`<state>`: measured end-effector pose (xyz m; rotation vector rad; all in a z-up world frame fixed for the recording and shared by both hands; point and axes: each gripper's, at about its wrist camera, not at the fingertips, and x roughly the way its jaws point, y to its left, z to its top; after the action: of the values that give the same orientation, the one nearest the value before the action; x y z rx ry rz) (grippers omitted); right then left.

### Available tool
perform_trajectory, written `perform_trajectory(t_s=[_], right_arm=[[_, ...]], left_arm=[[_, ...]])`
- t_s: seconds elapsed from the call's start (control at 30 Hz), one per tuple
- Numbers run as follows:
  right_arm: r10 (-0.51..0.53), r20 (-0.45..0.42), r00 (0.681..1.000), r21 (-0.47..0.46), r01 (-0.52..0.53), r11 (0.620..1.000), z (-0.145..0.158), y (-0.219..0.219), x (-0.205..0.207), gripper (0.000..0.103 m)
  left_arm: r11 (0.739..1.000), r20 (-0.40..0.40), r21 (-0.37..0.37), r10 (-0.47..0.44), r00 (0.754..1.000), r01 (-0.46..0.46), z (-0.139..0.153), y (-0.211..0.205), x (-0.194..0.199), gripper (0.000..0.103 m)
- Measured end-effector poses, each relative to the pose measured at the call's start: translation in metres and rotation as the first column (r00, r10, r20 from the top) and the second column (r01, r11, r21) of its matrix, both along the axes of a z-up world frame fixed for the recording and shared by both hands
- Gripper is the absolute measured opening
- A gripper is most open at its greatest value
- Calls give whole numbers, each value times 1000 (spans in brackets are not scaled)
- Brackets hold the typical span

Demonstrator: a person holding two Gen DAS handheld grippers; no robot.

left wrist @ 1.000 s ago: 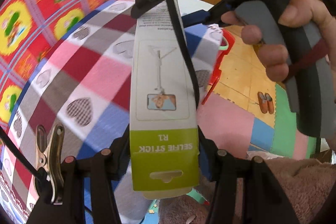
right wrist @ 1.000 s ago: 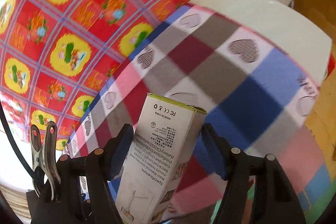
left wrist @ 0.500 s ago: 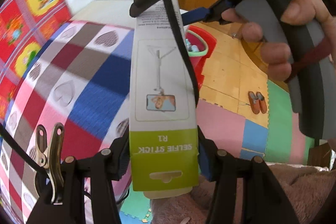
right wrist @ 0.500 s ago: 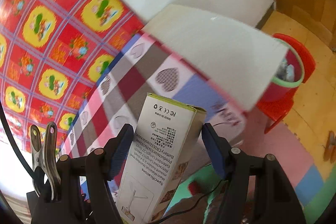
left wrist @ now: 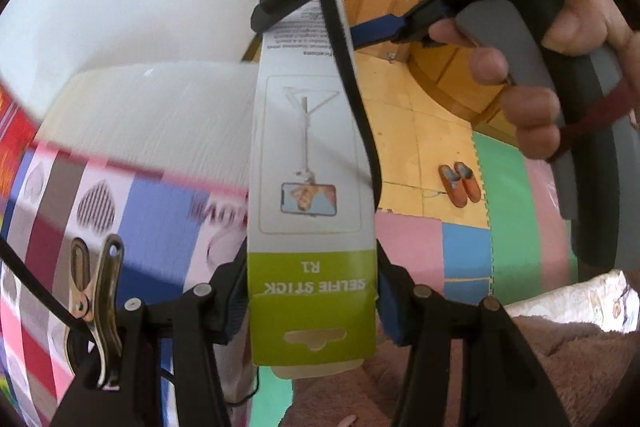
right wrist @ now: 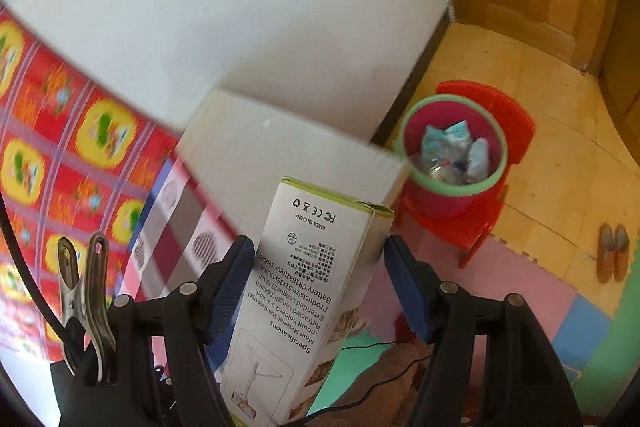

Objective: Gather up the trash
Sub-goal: 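Carry the selfie stick box with both grippers over the red bucket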

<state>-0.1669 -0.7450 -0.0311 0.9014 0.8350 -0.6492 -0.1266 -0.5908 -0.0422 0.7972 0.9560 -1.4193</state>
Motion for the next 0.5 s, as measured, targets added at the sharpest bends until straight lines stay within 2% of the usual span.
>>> perform_trajectory(t_s=[0.27, 0.5], right_arm=[[-101, -16, 995, -9, 101, 995, 3, -55, -17, 69], [-147, -15, 989, -8, 147, 989, 3, -87, -28, 69]], left_arm=[[996, -18, -5, -92, 996, 92, 0, -55, 0, 55], [993, -17, 5, -116, 993, 116, 0, -90, -2, 55]])
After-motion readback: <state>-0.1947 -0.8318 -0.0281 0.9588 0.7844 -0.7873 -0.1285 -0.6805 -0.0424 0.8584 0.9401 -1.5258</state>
